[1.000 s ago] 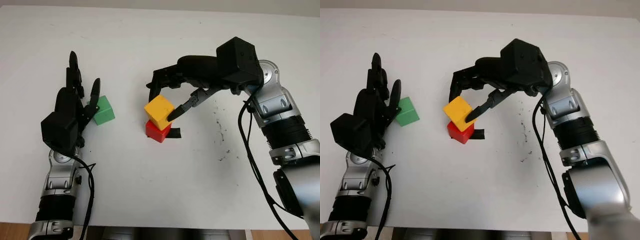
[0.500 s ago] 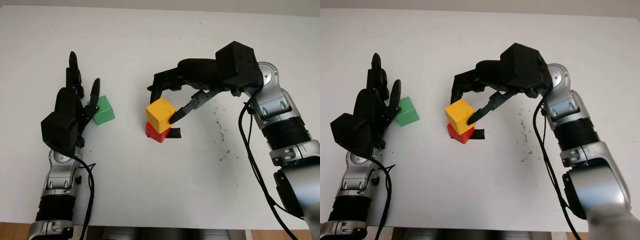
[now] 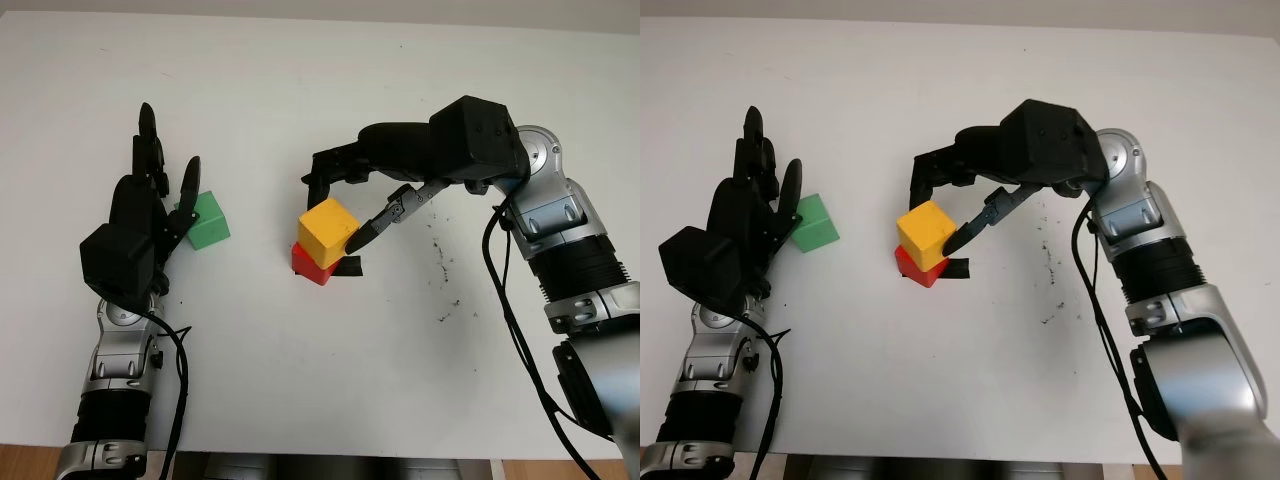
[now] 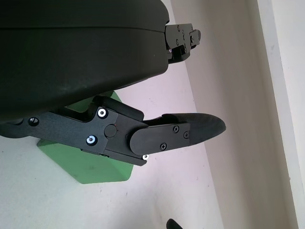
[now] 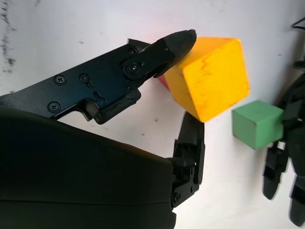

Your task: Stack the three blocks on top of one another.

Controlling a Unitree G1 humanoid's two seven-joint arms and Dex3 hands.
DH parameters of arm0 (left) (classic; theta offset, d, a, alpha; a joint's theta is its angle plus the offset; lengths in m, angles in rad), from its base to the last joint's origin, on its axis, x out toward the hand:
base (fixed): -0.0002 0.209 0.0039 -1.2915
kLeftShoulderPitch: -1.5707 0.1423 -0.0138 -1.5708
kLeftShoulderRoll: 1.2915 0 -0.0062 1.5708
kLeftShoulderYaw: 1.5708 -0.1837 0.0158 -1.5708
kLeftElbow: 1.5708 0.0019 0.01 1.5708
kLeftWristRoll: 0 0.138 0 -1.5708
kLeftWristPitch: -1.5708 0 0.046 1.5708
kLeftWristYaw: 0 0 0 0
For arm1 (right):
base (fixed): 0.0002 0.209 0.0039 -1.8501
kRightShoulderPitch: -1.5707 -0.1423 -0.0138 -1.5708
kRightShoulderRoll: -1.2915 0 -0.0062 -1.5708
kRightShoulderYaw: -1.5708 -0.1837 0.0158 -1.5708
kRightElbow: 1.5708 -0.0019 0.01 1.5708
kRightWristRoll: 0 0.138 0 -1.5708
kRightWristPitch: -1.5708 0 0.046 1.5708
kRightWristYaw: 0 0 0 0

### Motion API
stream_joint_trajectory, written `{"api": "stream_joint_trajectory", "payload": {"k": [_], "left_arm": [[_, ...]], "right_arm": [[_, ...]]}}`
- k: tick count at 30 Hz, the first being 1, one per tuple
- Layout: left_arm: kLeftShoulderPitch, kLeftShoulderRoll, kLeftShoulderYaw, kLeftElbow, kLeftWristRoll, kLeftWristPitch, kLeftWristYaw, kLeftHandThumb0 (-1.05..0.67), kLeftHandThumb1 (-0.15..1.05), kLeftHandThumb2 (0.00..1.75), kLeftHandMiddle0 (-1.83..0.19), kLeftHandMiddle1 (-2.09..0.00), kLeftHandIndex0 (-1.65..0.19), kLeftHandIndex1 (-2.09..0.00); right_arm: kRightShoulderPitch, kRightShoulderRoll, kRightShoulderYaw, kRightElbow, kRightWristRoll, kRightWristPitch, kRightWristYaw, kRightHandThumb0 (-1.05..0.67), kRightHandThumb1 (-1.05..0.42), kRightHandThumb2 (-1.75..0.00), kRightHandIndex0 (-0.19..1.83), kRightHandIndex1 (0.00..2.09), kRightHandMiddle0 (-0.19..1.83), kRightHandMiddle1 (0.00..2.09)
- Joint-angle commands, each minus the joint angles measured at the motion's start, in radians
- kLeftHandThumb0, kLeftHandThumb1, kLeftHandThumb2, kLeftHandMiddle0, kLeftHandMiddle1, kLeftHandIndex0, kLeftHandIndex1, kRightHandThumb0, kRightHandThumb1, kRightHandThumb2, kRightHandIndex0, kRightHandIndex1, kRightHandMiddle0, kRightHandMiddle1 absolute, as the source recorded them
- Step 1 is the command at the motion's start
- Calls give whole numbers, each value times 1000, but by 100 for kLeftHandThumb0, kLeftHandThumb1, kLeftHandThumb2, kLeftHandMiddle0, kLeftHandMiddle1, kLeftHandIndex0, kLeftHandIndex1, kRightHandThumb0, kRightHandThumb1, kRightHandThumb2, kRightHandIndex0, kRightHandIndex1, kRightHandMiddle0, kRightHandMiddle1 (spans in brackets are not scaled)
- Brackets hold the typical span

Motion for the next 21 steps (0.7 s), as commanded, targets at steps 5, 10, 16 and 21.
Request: {"api": "stream_joint_trajectory", "payload": {"k": [5, 10, 16, 21], "left_arm": [[10, 9, 3, -16, 0, -4, 0, -65, 105, 51, 16, -5, 13, -5], [9, 8, 4, -12, 3, -3, 5, -65, 105, 51, 15, -6, 12, -6], [11, 10, 2, -13, 8, -9, 6, -65, 105, 51, 14, -6, 12, -6], [16, 5, 6, -26, -1, -3, 2, -64, 105, 51, 15, -5, 13, -5]], "right_arm": [[22, -41, 7, -93, 10, 31, 55, -74, -80, -5, -18, 0, -18, 23], [45, -54, -3, -144, 27, 22, 63, -77, -80, -6, -19, 0, -19, 1], [57, -56, -6, -174, 34, 21, 53, -79, -81, -6, -19, 0, -19, 0], [59, -66, -31, -183, 72, 7, 54, -81, -82, -6, -19, 0, -19, 0]]}}
